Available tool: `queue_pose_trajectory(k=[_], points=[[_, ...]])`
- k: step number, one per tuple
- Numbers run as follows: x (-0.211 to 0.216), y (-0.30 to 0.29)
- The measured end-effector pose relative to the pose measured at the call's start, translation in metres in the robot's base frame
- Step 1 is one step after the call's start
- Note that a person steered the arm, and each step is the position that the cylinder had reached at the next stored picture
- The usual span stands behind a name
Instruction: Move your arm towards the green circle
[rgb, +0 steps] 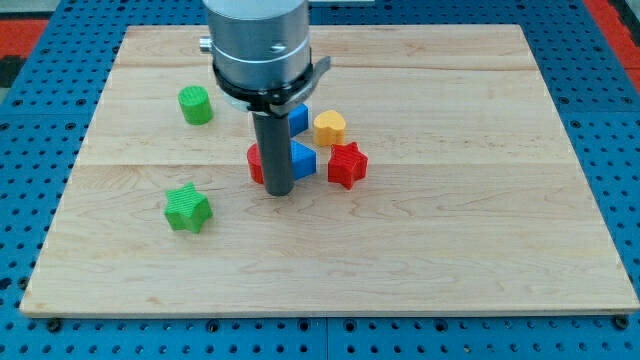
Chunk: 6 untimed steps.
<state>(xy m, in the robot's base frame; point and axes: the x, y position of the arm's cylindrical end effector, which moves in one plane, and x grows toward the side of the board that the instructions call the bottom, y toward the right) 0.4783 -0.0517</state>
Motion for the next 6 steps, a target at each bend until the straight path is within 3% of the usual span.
queue_pose_trajectory(k=[1,2,3,4,5,6], points=[[0.001,-0.025],[-0.025,-0.036],[-0.002,-0.052],[-0.026,-0.072],[-0.039,-0.148],[-0.096,-0.155]])
